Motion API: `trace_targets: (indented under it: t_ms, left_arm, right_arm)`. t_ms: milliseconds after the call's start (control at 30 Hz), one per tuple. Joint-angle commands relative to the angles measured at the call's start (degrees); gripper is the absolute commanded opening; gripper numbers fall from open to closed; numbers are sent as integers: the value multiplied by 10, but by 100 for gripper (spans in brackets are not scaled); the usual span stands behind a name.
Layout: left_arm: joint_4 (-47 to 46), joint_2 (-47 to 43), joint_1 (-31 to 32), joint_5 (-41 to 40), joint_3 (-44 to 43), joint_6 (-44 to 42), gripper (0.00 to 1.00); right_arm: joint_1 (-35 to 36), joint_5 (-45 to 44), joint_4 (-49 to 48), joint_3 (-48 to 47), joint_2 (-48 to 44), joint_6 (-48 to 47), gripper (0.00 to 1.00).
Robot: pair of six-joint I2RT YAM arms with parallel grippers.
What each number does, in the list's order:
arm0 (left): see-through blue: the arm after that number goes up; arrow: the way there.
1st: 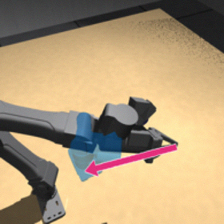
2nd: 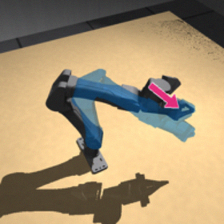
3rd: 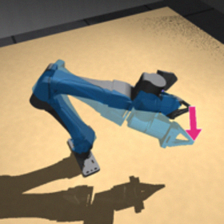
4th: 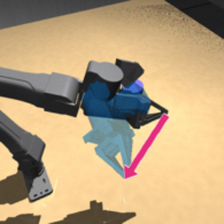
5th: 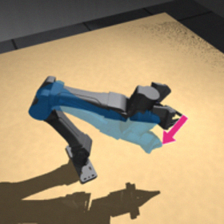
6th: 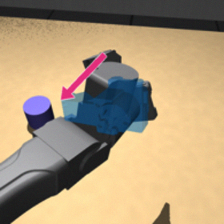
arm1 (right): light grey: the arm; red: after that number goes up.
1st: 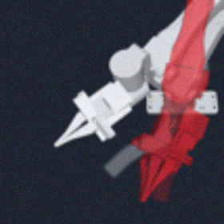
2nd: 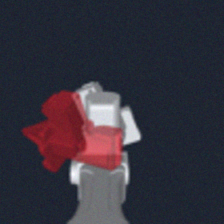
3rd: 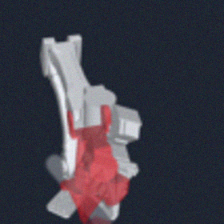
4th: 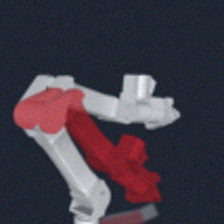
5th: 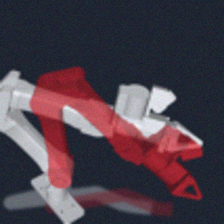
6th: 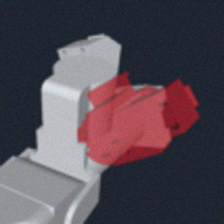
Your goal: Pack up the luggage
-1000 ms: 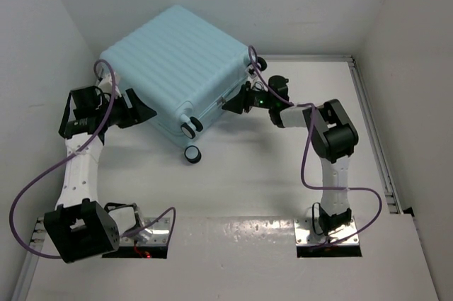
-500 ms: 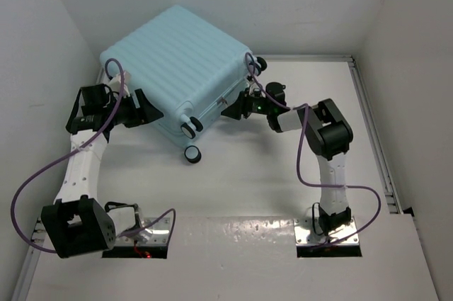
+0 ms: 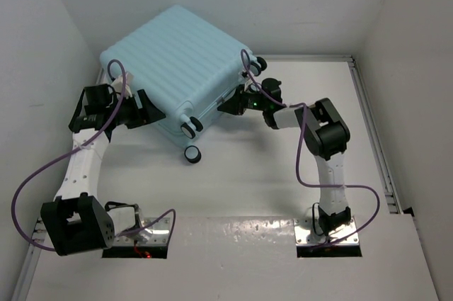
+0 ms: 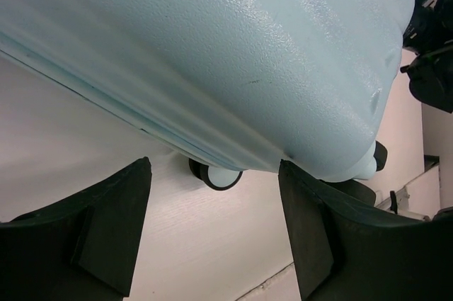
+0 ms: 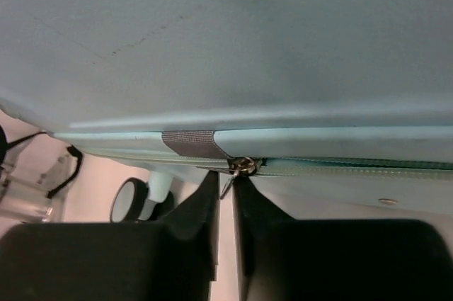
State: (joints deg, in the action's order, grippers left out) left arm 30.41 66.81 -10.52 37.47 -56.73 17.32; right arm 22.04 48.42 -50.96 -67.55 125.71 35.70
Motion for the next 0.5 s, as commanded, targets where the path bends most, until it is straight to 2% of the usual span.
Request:
trace_targets:
  t_ms: [0, 33, 100, 200, 233, 467]
  left_arm:
    - [-7, -4, 4, -1, 5, 19, 74]
    - [-7, -4, 4, -1, 5, 34, 72]
    - [5, -15, 10, -14, 11, 46, 72]
    - [32, -33, 10, -27, 11, 52, 86]
    - [38, -40, 16, -27, 11, 52, 99]
    - [64, -76, 78, 2, -5, 68, 100]
  right_arm:
    - [14, 4, -72, -30, -30, -18, 7]
    - [13, 4, -72, -28, -34, -20, 3]
    - [16, -12, -66, -15, -45, -26, 0]
    - [18, -35, -42, 8, -65, -52, 0]
    - [18, -45, -33, 15, -71, -65, 0]
    - [14, -91, 77, 26, -107, -110, 0]
